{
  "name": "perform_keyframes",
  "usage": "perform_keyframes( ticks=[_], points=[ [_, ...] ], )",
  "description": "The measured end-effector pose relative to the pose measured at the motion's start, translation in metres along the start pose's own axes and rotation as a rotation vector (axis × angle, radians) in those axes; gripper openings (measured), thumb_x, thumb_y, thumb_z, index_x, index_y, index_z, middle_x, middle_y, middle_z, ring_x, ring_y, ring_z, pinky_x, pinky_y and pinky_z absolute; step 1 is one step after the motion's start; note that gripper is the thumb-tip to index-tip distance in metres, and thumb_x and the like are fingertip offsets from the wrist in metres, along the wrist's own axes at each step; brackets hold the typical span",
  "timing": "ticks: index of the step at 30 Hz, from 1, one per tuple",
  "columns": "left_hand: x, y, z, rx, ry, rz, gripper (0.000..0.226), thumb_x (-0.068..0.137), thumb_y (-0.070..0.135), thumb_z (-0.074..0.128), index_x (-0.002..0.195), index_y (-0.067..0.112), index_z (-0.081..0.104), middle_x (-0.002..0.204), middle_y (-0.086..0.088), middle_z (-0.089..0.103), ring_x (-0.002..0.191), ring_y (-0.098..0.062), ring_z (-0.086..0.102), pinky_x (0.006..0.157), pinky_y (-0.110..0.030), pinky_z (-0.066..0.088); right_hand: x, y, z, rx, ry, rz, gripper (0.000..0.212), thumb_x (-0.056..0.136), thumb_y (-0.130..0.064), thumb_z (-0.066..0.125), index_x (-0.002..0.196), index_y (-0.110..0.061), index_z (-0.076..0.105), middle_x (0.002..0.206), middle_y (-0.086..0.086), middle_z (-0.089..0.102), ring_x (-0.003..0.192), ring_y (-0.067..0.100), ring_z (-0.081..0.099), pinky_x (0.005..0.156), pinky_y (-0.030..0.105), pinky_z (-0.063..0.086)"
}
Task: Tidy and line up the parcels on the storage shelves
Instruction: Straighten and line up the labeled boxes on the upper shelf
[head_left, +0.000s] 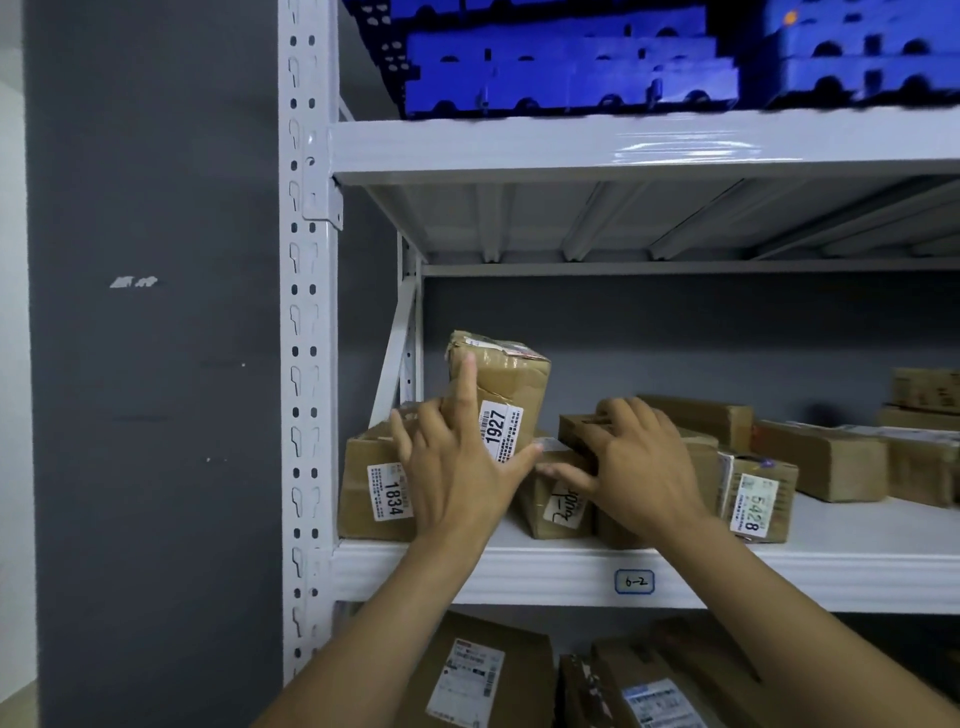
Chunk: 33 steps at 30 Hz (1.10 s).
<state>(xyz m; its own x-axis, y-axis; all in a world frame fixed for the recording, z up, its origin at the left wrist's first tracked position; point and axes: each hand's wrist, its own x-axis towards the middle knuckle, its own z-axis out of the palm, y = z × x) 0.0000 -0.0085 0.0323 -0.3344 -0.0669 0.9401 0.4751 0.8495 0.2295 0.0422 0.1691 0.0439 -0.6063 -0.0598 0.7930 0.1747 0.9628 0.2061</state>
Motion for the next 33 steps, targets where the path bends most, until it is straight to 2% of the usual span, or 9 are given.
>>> perform_keyframes(
  ticks=[3, 5, 10, 14, 21, 24, 26, 29, 33],
  points=[
    [-0.003, 0.007, 0.004, 0.047, -0.002, -0.010, 0.112, 0.066, 0.083, 0.044, 0.153, 0.023, 0.007, 0.109, -0.022, 0.062, 0.102, -0.034, 0.058, 0.107, -0.057, 0.032, -0.008, 0.008, 0.003, -0.017, -0.049, 0.019, 0.068, 0.081, -0.078, 0.036, 0.114, -0.029, 0.069, 0.122, 0.007, 0.063, 0.121, 0.029, 0.053, 0.098, 0.044, 0.043],
    [-0.003, 0.012, 0.004, 0.079, -0.035, -0.047, 0.112, 0.068, 0.084, 0.045, 0.152, 0.024, 0.004, 0.113, -0.025, 0.061, 0.104, -0.035, 0.058, 0.108, -0.056, 0.032, -0.013, 0.009, 0.005, -0.013, -0.089, 0.020, 0.068, 0.079, -0.077, 0.036, 0.119, -0.031, 0.065, 0.122, 0.006, 0.062, 0.119, 0.028, 0.054, 0.099, 0.044, 0.042],
    [0.000, 0.015, 0.004, 0.140, -0.207, -0.119, 0.116, 0.070, 0.088, 0.039, 0.148, 0.028, -0.023, 0.131, -0.025, 0.049, 0.120, -0.035, 0.050, 0.116, -0.055, 0.015, -0.016, 0.009, 0.002, 0.038, -0.057, -0.014, 0.070, 0.082, -0.074, 0.036, 0.136, -0.032, 0.048, 0.126, 0.002, 0.058, 0.117, 0.023, 0.054, 0.102, 0.041, 0.038],
    [0.002, 0.016, -0.004, 0.237, -0.154, -0.034, 0.115, 0.067, 0.088, 0.041, 0.150, 0.029, -0.013, 0.124, -0.028, 0.052, 0.116, -0.039, 0.048, 0.114, -0.055, 0.011, -0.014, 0.010, 0.002, 0.051, -0.098, -0.006, 0.071, 0.086, -0.074, 0.036, 0.144, -0.033, 0.035, 0.134, -0.002, 0.053, 0.123, 0.020, 0.048, 0.108, 0.038, 0.031],
    [-0.002, 0.005, -0.003, 0.138, -0.017, -0.008, 0.111, 0.066, 0.082, 0.050, 0.154, 0.027, 0.008, 0.107, -0.021, 0.058, 0.102, -0.034, 0.053, 0.109, -0.052, 0.022, -0.013, 0.009, 0.003, 0.064, -0.067, 0.015, 0.061, 0.088, -0.069, 0.038, 0.133, -0.030, 0.049, 0.121, -0.002, 0.059, 0.114, 0.021, 0.053, 0.102, 0.038, 0.035],
    [-0.011, 0.001, 0.005, 0.133, -0.008, 0.020, 0.109, 0.065, 0.085, 0.041, 0.153, 0.026, 0.012, 0.105, -0.021, 0.057, 0.098, -0.034, 0.055, 0.108, -0.055, 0.025, -0.014, 0.002, 0.005, 0.100, -0.022, -0.024, 0.062, 0.086, -0.068, 0.035, 0.126, -0.025, 0.058, 0.116, 0.000, 0.064, 0.109, 0.023, 0.057, 0.100, 0.041, 0.039],
    [-0.010, -0.001, 0.007, 0.163, -0.055, 0.017, 0.111, 0.063, 0.088, 0.038, 0.152, 0.027, 0.011, 0.107, -0.023, 0.059, 0.101, -0.036, 0.056, 0.109, -0.056, 0.024, -0.014, -0.005, 0.006, 0.097, -0.035, -0.104, 0.061, 0.086, -0.066, 0.033, 0.122, -0.025, 0.062, 0.111, 0.000, 0.068, 0.109, 0.024, 0.059, 0.099, 0.044, 0.041],
    [-0.007, -0.002, 0.005, 0.232, -0.214, 0.000, 0.116, 0.062, 0.090, 0.045, 0.151, 0.032, 0.000, 0.121, -0.023, 0.056, 0.117, -0.037, 0.051, 0.114, -0.057, 0.008, -0.012, -0.011, 0.005, 0.052, -0.112, -0.176, 0.056, 0.088, -0.062, 0.030, 0.119, -0.030, 0.065, 0.105, -0.003, 0.072, 0.109, 0.025, 0.057, 0.095, 0.043, 0.039],
    [-0.008, -0.004, 0.004, 0.272, -0.355, 0.021, 0.112, 0.062, 0.093, 0.040, 0.149, 0.031, 0.005, 0.133, -0.021, 0.049, 0.127, -0.036, 0.040, 0.113, -0.059, -0.005, -0.007, -0.008, 0.005, 0.079, -0.113, -0.171, 0.040, 0.088, -0.053, 0.050, 0.115, -0.029, 0.068, 0.107, -0.004, 0.071, 0.110, 0.023, 0.054, 0.094, 0.039, 0.037]
  ],
)
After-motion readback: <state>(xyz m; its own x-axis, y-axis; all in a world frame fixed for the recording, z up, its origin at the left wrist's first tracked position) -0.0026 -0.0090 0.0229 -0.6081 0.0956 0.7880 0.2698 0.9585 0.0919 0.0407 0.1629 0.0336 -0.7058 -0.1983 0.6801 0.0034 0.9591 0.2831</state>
